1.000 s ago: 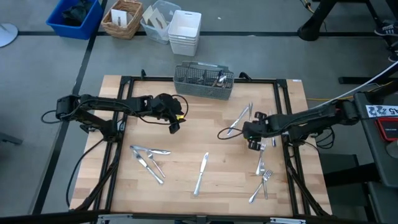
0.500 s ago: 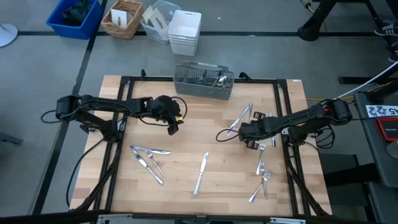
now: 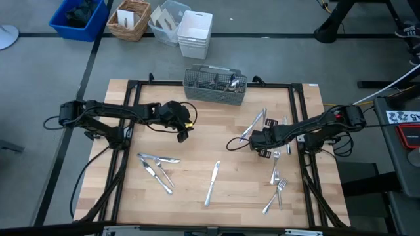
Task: Sort silverware
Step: Put the fork into the gray silverware organizer
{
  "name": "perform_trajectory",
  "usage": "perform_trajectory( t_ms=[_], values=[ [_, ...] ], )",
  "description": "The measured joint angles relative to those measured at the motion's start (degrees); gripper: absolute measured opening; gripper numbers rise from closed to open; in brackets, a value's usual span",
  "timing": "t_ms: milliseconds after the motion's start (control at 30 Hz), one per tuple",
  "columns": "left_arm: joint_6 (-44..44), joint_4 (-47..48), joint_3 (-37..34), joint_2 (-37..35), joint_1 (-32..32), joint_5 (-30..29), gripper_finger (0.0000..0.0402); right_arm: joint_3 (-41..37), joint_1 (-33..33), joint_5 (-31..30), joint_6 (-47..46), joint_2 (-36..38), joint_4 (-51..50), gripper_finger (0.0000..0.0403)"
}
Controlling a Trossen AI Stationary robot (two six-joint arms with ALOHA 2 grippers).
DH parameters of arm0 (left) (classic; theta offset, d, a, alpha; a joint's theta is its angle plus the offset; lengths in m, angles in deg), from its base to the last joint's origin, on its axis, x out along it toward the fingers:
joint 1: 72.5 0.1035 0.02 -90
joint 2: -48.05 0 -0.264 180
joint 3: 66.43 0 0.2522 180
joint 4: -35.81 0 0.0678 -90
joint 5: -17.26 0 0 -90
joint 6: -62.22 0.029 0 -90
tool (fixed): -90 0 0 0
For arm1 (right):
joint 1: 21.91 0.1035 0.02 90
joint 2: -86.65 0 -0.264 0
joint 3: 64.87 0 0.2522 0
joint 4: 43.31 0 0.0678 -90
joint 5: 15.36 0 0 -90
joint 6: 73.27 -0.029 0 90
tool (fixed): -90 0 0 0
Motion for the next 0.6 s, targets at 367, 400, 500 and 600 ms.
perform_trajectory(
  t_ms=[367, 400, 500, 600],
  values=[
    [0.0, -0.06, 0.0, 0.0, -0.02, 0.02, 0.0171, 0.22, -0.45, -0.19, 0.03, -4.49, 0.99, 0.0091],
    [0.0, -0.06, 0.0, 0.0, -0.1, 0.02, 0.0171, 0.22, -0.42, -0.19, 0.17, -4.56, 1.12, 0.0078],
    [0.0, -0.08, 0.0, 0.0, -0.64, 0.01, 0.0171, 0.2, -0.48, -2.17, 0.21, -4.57, 1.39, 0.0038],
    [0.0, -0.09, 0.0, 0.0, -1.36, 0.04, 0.0171, 0.15, -0.45, -3.72, 0.28, -4.65, 1.14, 0.0012]
  ],
)
